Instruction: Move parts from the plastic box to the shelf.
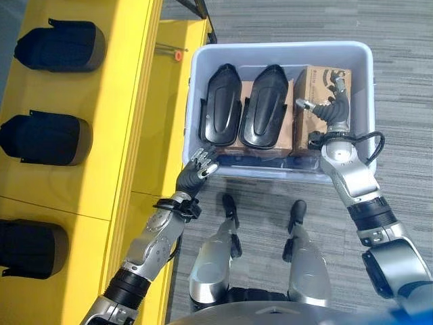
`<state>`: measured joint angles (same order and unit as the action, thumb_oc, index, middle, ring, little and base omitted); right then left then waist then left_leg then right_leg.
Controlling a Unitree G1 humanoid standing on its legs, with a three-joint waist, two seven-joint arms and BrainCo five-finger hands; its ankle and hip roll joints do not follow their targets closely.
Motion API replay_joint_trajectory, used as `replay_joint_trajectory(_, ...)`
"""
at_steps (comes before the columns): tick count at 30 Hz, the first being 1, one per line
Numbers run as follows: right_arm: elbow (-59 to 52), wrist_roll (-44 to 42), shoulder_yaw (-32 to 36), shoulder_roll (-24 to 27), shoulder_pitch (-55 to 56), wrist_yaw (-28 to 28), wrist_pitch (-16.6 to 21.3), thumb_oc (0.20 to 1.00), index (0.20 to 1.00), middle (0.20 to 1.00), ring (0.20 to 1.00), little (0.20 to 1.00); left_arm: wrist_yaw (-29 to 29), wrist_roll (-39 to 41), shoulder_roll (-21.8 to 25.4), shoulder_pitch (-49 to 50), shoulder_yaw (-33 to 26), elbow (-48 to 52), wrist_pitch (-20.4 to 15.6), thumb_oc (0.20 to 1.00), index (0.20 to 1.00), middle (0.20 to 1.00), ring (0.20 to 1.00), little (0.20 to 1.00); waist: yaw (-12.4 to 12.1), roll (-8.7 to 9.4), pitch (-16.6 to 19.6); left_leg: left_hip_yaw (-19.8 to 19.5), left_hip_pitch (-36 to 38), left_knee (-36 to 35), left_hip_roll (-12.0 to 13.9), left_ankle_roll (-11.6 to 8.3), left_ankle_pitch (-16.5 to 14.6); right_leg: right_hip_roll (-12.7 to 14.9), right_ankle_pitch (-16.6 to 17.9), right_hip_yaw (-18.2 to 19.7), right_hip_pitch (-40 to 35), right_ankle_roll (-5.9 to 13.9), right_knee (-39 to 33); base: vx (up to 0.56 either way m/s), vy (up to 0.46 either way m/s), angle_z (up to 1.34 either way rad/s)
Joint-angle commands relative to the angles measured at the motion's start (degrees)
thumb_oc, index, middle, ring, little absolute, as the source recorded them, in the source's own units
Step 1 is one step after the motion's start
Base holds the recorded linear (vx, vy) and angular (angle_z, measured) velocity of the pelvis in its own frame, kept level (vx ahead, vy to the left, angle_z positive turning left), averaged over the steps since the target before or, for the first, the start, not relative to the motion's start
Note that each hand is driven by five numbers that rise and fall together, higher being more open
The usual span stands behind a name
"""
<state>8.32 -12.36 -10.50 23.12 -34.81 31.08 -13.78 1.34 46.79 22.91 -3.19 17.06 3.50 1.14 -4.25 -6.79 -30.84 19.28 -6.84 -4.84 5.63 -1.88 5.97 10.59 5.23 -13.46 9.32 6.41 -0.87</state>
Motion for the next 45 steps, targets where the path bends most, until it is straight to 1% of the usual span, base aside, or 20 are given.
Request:
replay_joint_trajectory(1,-3.2,-0.1,1.7,-0.1,-3.3,1.3,2.3,1.0,1.0,1.0,1.0,1.0,1.0,1.8,-0.3,2.0,0.5,6.7,-0.9,1.0,1.0,1.0,1.0,1.0,0.1,0.69,1.0,-1.2,-3.0,4.0,0.6,-1.35,-2.0,4.2,-4.0,-4.3,4.8,1.45,10.5,0.0,0.032,-0.06)
replay_joint_trajectory(5,-6.5,2.2,0.8,-0.4,-4.5,1.3,1.2,1.0,1.0,1.0,1.0,1.0,2.1,2.2,-0.5,1.4,1.2,6.9,-0.7,1.0,1.0,1.0,1.0,1.0,0.2,0.32,1.0,-0.8,-6.2,4.7,0.4,-1.41,-1.6,4.3,-4.2,-3.6,9.0,1.61,12.4,-0.01,0.036,-0.11)
replay_joint_trajectory(9,-8.3,4.1,-0.4,-0.8,-4.5,7.2,-0.4,1.0,1.0,1.0,1.0,1.0,4.1,3.1,-0.9,0.4,2.0,7.5,-0.1,1.0,1.0,1.0,1.0,1.0,0.7,-0.68,1.0,0.2,-10.4,5.8,0.4,-1.4,-1.4,4.4,-4.3,-2.5,14.1,1.77,14.3,0.0,0.053,-0.08)
replay_joint_trajectory(14,-7.9,5.5,-0.7,-1.4,-4.1,6.5,1.1,1.0,1.0,1.0,1.0,1.0,6.2,4.1,-1.4,-0.6,2.5,7.4,0.4,1.0,1.0,1.0,1.0,1.0,0.9,-1.36,1.0,0.6,-13.1,6.6,0.4,-1.46,-1.2,4.4,-4.3,-2.0,17.2,1.78,15.4,0.01,0.031,-0.05)
replay_joint_trajectory(15,-8.2,6.7,-0.9,-1.7,-3.4,6.3,1.5,1.0,1.0,1.0,1.0,1.0,6.3,4.1,-1.5,-0.3,2.8,7.3,0.5,1.0,1.0,1.0,1.0,1.0,1.0,-1.35,1.0,0.1,-12.4,6.7,0.1,-1.95,-2.2,4.6,-5.4,-1.5,16.6,2.39,15.9,0.07,0.029,-0.02)
replay_joint_trajectory(18,-9.5,11.2,-1.7,-2.0,-3.0,4.7,2.3,1.0,1.0,1.0,1.0,1.0,6.4,4.0,-1.7,-0.5,3.2,7.5,0.7,1.0,1.0,1.0,1.0,1.0,1.2,-1.6,1.0,0.2,-13.8,7.2,0.1,-2.01,-2.1,4.7,-5.5,-1.5,18.3,2.54,16.6,0.02,0.008,0.0)
replay_joint_trajectory(20,-10.6,13.7,-2.7,-2.2,-3.2,3.8,1.9,1.0,1.0,1.0,1.0,1.0,6.9,4.4,-1.9,-0.7,3.5,7.7,0.7,1.0,1.0,1.0,1.0,1.0,1.1,-1.8,1.0,0.3,-15.1,7.7,0.1,-2.11,-2.1,4.8,-5.5,-1.3,19.7,2.54,17.2,0.0,0.019,0.0)
replay_joint_trajectory(21,-11.3,16.2,-4.1,-2.5,-3.3,2.7,-0.2,1.0,1.0,1.0,1.0,1.0,7.4,4.6,-2.2,-1.0,3.8,7.6,0.6,1.0,1.0,1.0,1.0,1.0,1.1,-1.93,1.0,0.4,-16.3,8.2,0.2,-2.15,-2.1,4.8,-5.5,-1.2,20.9,2.51,17.7,0.0,0.0,0.0)
replay_joint_trajectory(22,-11.3,16.4,-4.2,-2.6,-3.3,2.7,-0.4,1.0,1.0,1.0,1.0,1.0,7.4,4.5,-2.2,-1.1,3.9,7.6,0.6,1.0,1.0,1.0,1.0,1.0,1.1,-1.93,1.0,0.4,-16.4,8.3,0.2,-2.15,-2.1,4.8,-5.5,-1.2,21.1,2.5,17.8,0.0,0.0,0.0)
replay_joint_trajectory(23,-11.2,16.3,-5.6,-2.8,-3.3,3.0,-2.2,1.0,1.0,1.0,1.0,1.0,7.7,4.7,-2.4,-1.4,4.1,7.5,1.0,1.0,1.0,1.0,1.0,1.0,1.0,-1.92,1.0,0.6,-17.2,8.6,0.3,-2.2,-1.9,4.8,-5.4,-1.2,21.8,2.44,18.0,0.0,0.0,0.0)
replay_joint_trajectory(25,-10.9,15.6,-6.2,-2.9,-3.4,3.5,-2.5,1.0,1.0,1.0,1.0,1.0,8.0,4.7,-2.5,-1.6,4.2,7.5,1.1,1.0,1.0,1.0,1.0,1.0,0.9,-1.91,1.0,0.5,-17.9,8.8,0.3,-2.21,-1.9,4.8,-5.5,-1.2,22.4,2.41,18.3,0.0,0.0,0.0)
replay_joint_trajectory(28,-9.1,16.9,-7.4,-2.8,-3.7,4.6,-0.6,1.0,1.0,1.0,1.0,1.0,8.0,4.6,-2.6,-2.0,4.4,6.9,1.1,1.0,1.0,1.0,1.0,1.0,0.5,-1.77,1.0,0.3,-20.2,10.0,0.6,-2.03,-2.1,5.1,-5.5,-1.3,24.3,2.38,19.4,0.0,-0.008,0.01)
replay_joint_trajectory(30,-9.0,20.5,-7.1,-2.3,-4.3,2.9,2.8,1.0,1.0,1.0,1.0,1.0,7.9,4.3,-2.5,-2.5,4.4,6.9,1.4,1.0,1.0,1.0,1.0,1.0,0.1,-1.56,1.0,-0.1,-21.9,11.2,0.8,-1.85,-2.3,5.3,-5.6,-1.5,25.6,2.45,20.3,-0.02,-0.028,0.05)
replay_joint_trajectory(33,-10.4,23.8,-7.2,-1.8,-5.3,0.7,4.3,1.0,1.0,1.0,1.0,1.0,7.6,4.3,-2.4,-2.5,4.4,7.2,1.3,1.0,1.0,1.0,1.0,1.0,-0.2,-1.45,1.0,-0.5,-23.5,12.7,0.9,-1.7,-2.8,5.4,-6.0,-1.5,26.8,2.25,21.6,-0.03,-0.014,0.03)
replay_joint_trajectory(36,-12.7,24.4,-8.1,-1.6,-6.0,0.6,3.0,1.0,1.0,1.0,1.0,1.0,7.4,3.6,-2.4,-2.8,4.8,7.4,0.7,1.0,1.0,1.0,1.0,1.0,-0.4,-1.28,1.0,-0.9,-25.5,15.9,1.1,-1.36,-4.0,5.6,-7.1,-1.3,28.6,1.71,24.7,-0.05,-0.015,0.04)
replay_joint_trajectory(39,-13.9,22.6,-8.8,-1.7,-5.9,3.1,1.3,1.0,1.0,1.0,1.0,1.0,7.5,3.4,-2.3,-3.6,4.7,7.9,0.5,1.0,1.0,1.0,1.0,1.0,-0.4,-0.91,1.0,-1.0,-28.5,22.1,1.7,-0.35,-7.0,6.0,-9.7,-1.2,31.4,0.56,31.0,-0.08,-0.044,0.17)
replay_joint_trajectory(40,-13.2,22.6,-8.9,-1.8,-5.5,4.5,1.0,1.0,1.0,1.0,1.0,1.0,7.4,3.1,-2.1,-3.9,4.7,8.2,0.4,1.0,1.0,1.0,1.0,1.0,-0.5,-0.78,1.0,-1.4,-30.7,26.5,2.2,0.45,-9.1,6.4,-11.9,-1.2,33.1,-0.46,35.7,-0.08,-0.044,0.26)
replay_joint_trajectory(41,-12.8,22.2,-8.8,-1.9,-5.4,5.1,1.2,1.0,1.0,1.0,1.0,1.0,7.5,3.0,-2.1,-3.9,4.7,8.2,0.5,1.0,1.0,1.0,1.0,1.0,-0.6,-0.71,1.0,-1.7,-31.6,28.3,2.3,0.73,-10.1,6.7,-12.8,-1.0,33.9,-0.75,37.8,-0.09,-0.068,0.23)
replay_joint_trajectory(43,-8.5,20.4,-8.1,-2.4,-5.1,7.5,3.1,1.0,1.0,1.0,1.0,1.0,7.4,2.5,-2.3,-4.1,4.9,7.8,-0.2,1.0,1.0,1.0,1.0,1.0,-0.8,-0.6,1.0,-3.9,-36.6,38.0,2.8,2.76,-15.5,7.7,-18.2,0.3,38.2,-2.7,48.6,-0.06,-0.066,0.12)
replay_joint_trajectory(45,-6.1,13.3,-6.8,-2.6,-5.5,8.1,3.4,1.0,1.0,1.0,1.0,1.0,7.4,2.7,-2.3,-4.4,5.1,7.5,-0.3,1.0,1.0,1.0,1.0,1.0,-1.0,-0.65,1.0,-5.1,-38.9,42.3,2.6,3.59,-18.0,8.0,-20.5,1.2,40.1,-3.61,52.9,-0.03,-0.049,0.06)
